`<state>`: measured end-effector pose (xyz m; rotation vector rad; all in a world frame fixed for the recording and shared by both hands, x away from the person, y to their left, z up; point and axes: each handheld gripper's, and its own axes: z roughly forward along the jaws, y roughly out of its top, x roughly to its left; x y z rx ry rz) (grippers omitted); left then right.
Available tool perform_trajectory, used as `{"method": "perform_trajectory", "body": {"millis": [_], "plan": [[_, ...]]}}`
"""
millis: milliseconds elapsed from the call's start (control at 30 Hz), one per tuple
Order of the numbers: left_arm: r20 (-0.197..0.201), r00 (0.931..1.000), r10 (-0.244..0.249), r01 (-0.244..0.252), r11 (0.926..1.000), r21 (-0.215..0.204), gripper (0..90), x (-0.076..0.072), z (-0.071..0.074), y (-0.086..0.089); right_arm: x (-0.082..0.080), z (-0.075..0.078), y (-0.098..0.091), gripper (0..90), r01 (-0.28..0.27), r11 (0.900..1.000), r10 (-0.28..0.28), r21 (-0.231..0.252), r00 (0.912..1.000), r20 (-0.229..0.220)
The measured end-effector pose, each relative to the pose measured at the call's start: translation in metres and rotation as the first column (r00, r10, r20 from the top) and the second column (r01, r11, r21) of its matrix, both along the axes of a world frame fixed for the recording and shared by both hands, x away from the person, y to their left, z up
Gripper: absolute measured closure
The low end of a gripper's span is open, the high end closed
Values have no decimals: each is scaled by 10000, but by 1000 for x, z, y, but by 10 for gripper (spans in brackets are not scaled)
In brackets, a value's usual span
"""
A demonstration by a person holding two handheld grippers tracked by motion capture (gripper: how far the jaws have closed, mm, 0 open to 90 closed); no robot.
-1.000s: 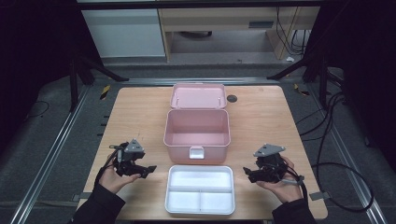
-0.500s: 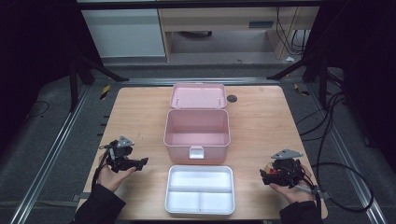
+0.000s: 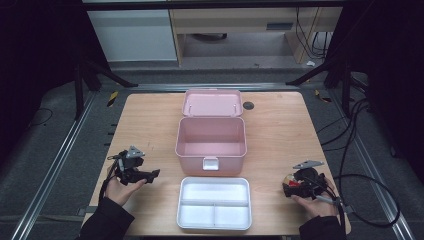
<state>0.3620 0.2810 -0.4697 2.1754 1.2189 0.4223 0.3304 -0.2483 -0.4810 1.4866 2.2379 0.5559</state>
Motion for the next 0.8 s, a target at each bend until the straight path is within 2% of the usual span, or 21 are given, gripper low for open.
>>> {"method": "perform_trajectory", "body": {"millis": [67, 200, 233, 300, 400, 800], "plan": [[-38, 10000, -52, 52, 10000, -52, 223, 0, 0, -1, 3, -2, -1, 140, -7, 10000, 9, 66, 9996, -283], [-78, 10000, -56, 56, 10000, -34, 225, 0, -1, -1, 4, -5, -1, 142, -56, 10000, 56, 10, 9989, -462], [-75, 9999, -73, 73, 10000, -20, 225, 0, -1, -2, 4, -8, -1, 149, -147, 9999, 146, -15, 9976, -678], [-55, 9999, -89, 89, 10000, -41, 225, 0, -1, -2, 5, -9, 0, 169, -241, 9997, 236, -59, 9968, -770], [-61, 9999, -96, 95, 9999, -37, 225, 0, -1, 0, 5, -11, 1, 198, -313, 9995, 308, -40, 9963, -805], [-94, 9999, -94, 94, 9999, -37, 226, 0, -1, 1, 7, -9, 0, 206, -568, 9983, 557, -92, 9941, -931]]}}
